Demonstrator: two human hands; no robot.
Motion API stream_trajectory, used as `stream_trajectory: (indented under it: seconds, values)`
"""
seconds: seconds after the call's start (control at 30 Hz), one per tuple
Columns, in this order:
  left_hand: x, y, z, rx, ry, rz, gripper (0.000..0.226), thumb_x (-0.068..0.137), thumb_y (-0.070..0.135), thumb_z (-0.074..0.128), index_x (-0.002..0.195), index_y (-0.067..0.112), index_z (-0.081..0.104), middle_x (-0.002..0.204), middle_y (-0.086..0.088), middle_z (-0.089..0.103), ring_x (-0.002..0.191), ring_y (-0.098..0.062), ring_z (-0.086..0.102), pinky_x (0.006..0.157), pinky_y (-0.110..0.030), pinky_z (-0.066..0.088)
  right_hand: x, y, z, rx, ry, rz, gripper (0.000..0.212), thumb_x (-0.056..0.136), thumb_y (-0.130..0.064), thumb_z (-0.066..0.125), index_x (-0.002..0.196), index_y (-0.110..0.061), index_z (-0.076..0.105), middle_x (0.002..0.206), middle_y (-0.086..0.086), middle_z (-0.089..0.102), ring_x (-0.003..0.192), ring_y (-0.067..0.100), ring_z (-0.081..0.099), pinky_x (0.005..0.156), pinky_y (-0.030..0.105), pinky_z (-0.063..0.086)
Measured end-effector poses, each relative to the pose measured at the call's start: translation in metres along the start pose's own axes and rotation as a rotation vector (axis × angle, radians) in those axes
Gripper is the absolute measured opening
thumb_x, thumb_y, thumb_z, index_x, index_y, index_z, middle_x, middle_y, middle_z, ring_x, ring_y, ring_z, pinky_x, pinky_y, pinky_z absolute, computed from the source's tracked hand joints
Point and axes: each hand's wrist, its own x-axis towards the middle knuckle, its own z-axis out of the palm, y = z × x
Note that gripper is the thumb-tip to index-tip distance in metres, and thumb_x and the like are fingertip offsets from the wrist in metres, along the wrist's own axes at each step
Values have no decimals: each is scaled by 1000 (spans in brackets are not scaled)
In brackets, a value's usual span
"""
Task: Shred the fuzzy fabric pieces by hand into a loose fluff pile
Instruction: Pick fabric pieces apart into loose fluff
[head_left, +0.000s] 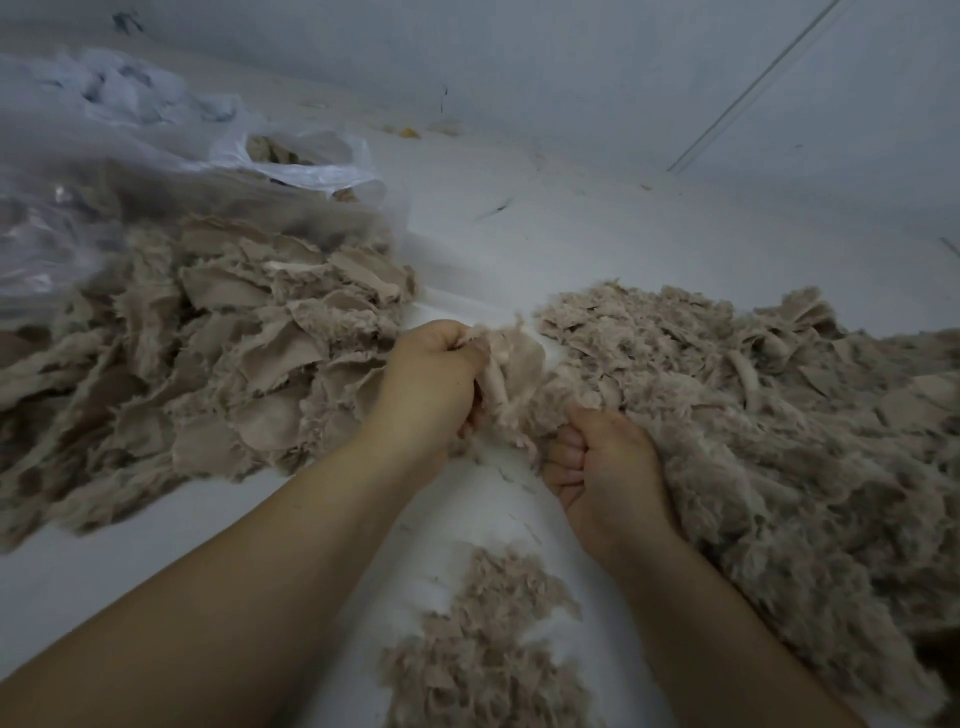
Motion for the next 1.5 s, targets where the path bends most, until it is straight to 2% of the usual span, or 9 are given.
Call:
stream_trajectory:
  seconds: [0.17, 0.3, 0.5, 0.8, 0.9, 0.97, 1.03, 1.3, 1.5]
  values:
    - [-11, -8, 1, -1, -185, -117, 21, 99, 7, 51, 79, 2, 56, 61, -22, 55, 38, -21, 46, 39, -25, 36, -6, 0, -1, -134, -101, -87, 11, 99, -10, 51, 101, -15, 61, 51, -5, 34, 40, 6, 26, 36, 16, 22]
    - [-12, -9, 3, -87, -248, -134, 15, 98, 7, 51, 86, 1, 57, 64, -18, 53, 41, -19, 47, 40, -25, 35, -12, -3, 0, -213, -237, -120, 26, 97, -21, 58, 72, -15, 65, 48, -3, 43, 36, 6, 25, 35, 15, 20]
    - [-13, -10, 3, -235, -279, -160, 15, 96, 1, 46, 94, 2, 61, 65, -15, 56, 45, -21, 46, 40, -23, 32, -14, -5, 1, -251, -243, -112, 21, 98, -21, 56, 91, -5, 66, 49, -1, 43, 36, 5, 24, 35, 15, 20]
    - [-13, -12, 0, -292, -280, -112, 17, 99, 1, 44, 98, 0, 62, 80, -12, 67, 67, -20, 62, 58, -25, 52, -11, 0, -1, -211, -106, -118, 22, 98, -6, 53, 78, -7, 61, 53, -2, 46, 38, 5, 27, 36, 16, 23]
    - [-14, -12, -1, -268, -376, -121, 19, 99, 1, 45, 100, -3, 63, 80, -13, 69, 66, -19, 65, 58, -24, 54, -11, -3, 0, -165, -163, -99, 4, 95, -15, 59, 92, -12, 62, 51, -5, 43, 38, 3, 27, 34, 15, 24]
    - [-17, -13, 0, -214, -466, -130, 20, 99, 2, 45, 104, -5, 64, 85, -16, 71, 71, -20, 68, 63, -27, 56, -11, -2, -1, -171, -204, -91, 13, 92, -22, 60, 103, -18, 63, 48, -9, 44, 36, 2, 28, 34, 14, 24]
    - [-17, -15, 0, -188, -492, -130, 21, 99, 1, 46, 100, -2, 66, 85, -14, 71, 73, -20, 68, 67, -27, 57, -11, -2, 0, -188, -222, -106, 12, 96, -21, 57, 93, -14, 65, 46, -9, 44, 35, 1, 28, 33, 13, 24]
    - [-11, -16, -3, -287, -172, -90, 25, 97, -2, 45, 86, -3, 67, 73, -12, 71, 61, -19, 66, 56, -22, 53, -9, 1, -2, -177, -118, -136, 27, 101, -13, 51, 76, -10, 56, 55, -2, 36, 41, 6, 23, 35, 17, 25]
    - [-8, -13, -4, -446, -82, -16, 28, 100, 4, 44, 85, 4, 68, 78, -10, 72, 70, -20, 68, 63, -26, 56, -8, 0, -2, -124, -56, -171, 38, 105, -12, 44, 67, -16, 39, 52, -7, 25, 42, 6, 18, 36, 19, 20]
